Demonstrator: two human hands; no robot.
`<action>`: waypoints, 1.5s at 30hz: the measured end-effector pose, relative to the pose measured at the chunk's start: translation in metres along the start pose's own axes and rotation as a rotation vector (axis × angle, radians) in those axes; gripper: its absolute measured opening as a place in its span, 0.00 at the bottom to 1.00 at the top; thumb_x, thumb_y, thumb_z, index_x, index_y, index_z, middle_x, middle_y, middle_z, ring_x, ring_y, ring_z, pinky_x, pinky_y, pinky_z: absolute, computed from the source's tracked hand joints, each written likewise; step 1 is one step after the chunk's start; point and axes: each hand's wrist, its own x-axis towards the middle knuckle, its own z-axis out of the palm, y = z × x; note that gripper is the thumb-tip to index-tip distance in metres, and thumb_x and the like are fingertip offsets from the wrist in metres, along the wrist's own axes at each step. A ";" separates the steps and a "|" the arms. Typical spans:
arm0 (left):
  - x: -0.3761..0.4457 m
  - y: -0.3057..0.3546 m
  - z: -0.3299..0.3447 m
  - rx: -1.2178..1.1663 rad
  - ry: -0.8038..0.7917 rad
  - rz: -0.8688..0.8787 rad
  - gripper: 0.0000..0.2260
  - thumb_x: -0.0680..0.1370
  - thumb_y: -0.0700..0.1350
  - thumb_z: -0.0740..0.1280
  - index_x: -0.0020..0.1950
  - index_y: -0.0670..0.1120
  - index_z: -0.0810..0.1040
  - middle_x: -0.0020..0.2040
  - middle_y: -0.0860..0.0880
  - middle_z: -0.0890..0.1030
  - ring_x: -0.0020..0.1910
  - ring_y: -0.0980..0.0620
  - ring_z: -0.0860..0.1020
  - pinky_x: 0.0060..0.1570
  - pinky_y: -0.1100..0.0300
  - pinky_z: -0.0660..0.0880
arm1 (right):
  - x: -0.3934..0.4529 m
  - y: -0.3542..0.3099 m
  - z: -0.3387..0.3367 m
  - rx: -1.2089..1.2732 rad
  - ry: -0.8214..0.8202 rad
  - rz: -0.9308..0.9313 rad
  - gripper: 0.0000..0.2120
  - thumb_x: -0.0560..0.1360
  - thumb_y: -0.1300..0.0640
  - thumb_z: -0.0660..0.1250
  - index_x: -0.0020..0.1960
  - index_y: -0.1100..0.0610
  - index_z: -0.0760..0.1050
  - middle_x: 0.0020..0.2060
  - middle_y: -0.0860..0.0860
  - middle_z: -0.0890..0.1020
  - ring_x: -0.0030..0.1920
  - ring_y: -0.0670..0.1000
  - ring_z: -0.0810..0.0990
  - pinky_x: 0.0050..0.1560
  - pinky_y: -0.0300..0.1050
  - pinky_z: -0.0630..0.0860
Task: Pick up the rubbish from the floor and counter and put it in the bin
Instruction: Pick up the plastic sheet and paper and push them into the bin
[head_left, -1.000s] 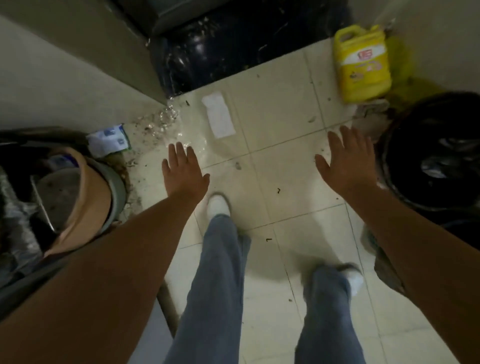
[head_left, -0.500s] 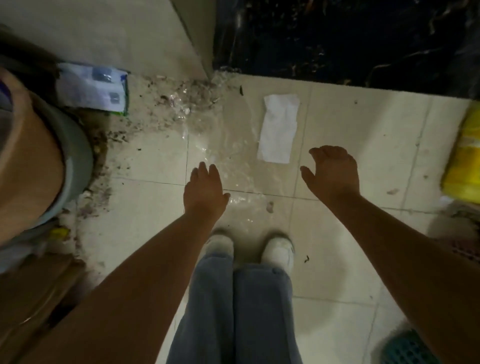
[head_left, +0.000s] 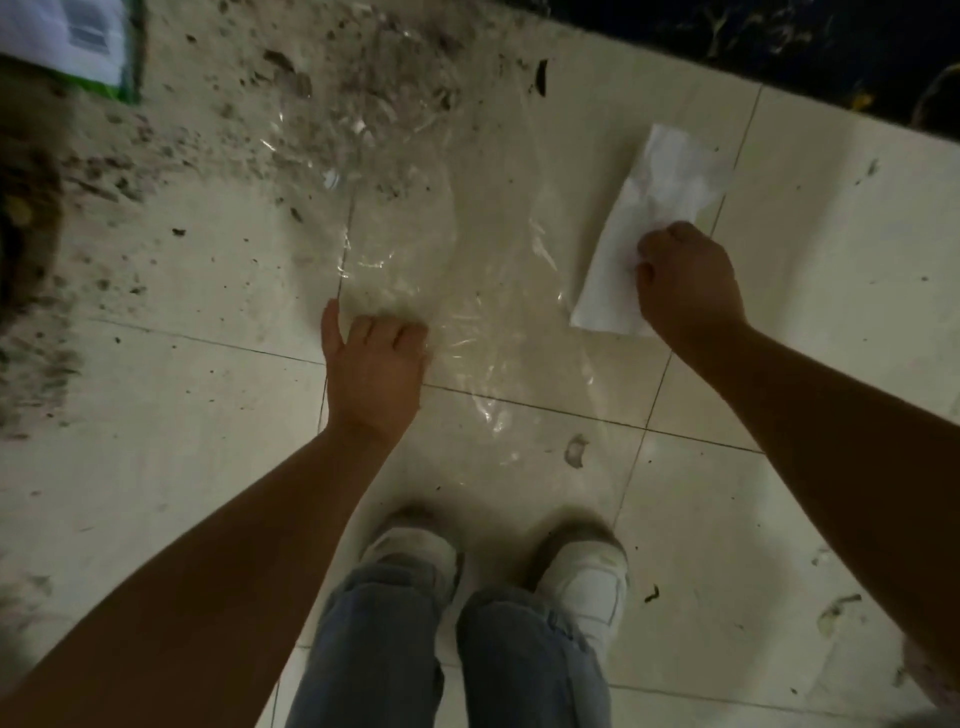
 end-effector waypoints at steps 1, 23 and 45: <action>-0.001 0.002 -0.002 -0.027 0.008 -0.022 0.06 0.64 0.37 0.77 0.37 0.39 0.83 0.32 0.41 0.84 0.34 0.41 0.84 0.53 0.28 0.70 | -0.002 0.001 0.001 -0.004 -0.001 -0.018 0.12 0.76 0.69 0.56 0.53 0.70 0.76 0.51 0.68 0.79 0.49 0.65 0.79 0.51 0.53 0.74; -0.077 0.249 -0.376 0.021 0.072 0.955 0.14 0.48 0.30 0.80 0.24 0.43 0.80 0.20 0.46 0.77 0.21 0.49 0.77 0.26 0.65 0.74 | -0.359 0.104 -0.246 0.502 0.320 0.902 0.10 0.69 0.68 0.61 0.45 0.67 0.81 0.40 0.65 0.83 0.44 0.65 0.80 0.48 0.53 0.74; -0.494 0.612 -0.214 0.070 -0.841 1.071 0.10 0.79 0.40 0.63 0.56 0.38 0.81 0.56 0.39 0.82 0.56 0.42 0.79 0.55 0.57 0.74 | -0.827 0.232 -0.059 0.995 0.534 1.946 0.09 0.75 0.64 0.62 0.49 0.67 0.79 0.48 0.63 0.82 0.48 0.62 0.78 0.55 0.55 0.74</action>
